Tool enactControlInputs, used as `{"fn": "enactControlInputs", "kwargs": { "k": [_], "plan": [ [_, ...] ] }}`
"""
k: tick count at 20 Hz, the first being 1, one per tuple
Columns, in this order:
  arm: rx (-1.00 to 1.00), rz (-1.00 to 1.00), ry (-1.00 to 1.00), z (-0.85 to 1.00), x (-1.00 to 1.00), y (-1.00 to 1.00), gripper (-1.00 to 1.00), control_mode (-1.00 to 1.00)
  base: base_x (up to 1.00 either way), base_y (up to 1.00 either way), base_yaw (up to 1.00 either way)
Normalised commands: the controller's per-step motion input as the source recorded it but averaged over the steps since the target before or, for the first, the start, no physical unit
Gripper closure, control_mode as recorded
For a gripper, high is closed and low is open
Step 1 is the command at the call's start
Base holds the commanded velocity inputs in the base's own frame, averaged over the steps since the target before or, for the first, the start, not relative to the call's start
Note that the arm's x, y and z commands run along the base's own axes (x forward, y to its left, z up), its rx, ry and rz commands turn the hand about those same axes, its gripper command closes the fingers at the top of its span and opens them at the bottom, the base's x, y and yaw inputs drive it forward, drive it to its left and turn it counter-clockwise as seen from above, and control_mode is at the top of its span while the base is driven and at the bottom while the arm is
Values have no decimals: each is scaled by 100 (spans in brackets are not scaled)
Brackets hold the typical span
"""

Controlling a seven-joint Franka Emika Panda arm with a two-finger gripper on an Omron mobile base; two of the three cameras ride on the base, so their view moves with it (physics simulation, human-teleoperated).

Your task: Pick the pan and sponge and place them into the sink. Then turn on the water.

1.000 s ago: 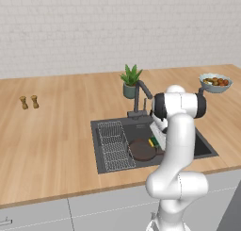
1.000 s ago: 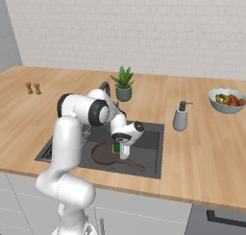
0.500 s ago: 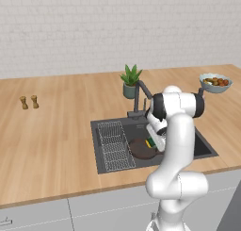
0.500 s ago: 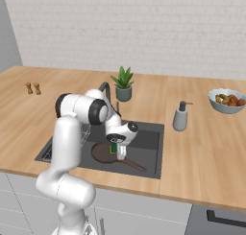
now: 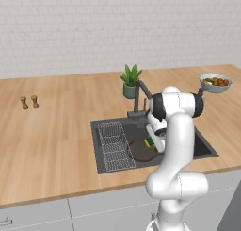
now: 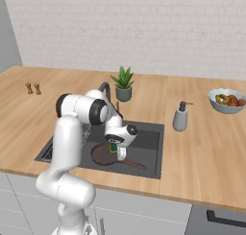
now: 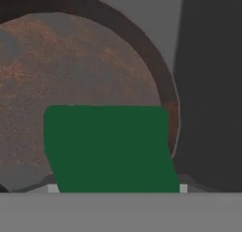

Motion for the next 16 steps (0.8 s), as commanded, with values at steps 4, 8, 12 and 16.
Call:
{"fn": "enactControlInputs", "kwargs": {
  "k": [4,8,12,16],
  "plan": [
    [8,0,-14,18,-12,0,-100,-100,0,0,0],
    [5,0,-14,36,-22,0,-100,-100,0,0,0],
    [9,1,-13,71,-50,-15,-100,-100,0,0,0],
    [7,0,-6,88,-50,-31,-100,-100,0,0,0]
  ]
}}
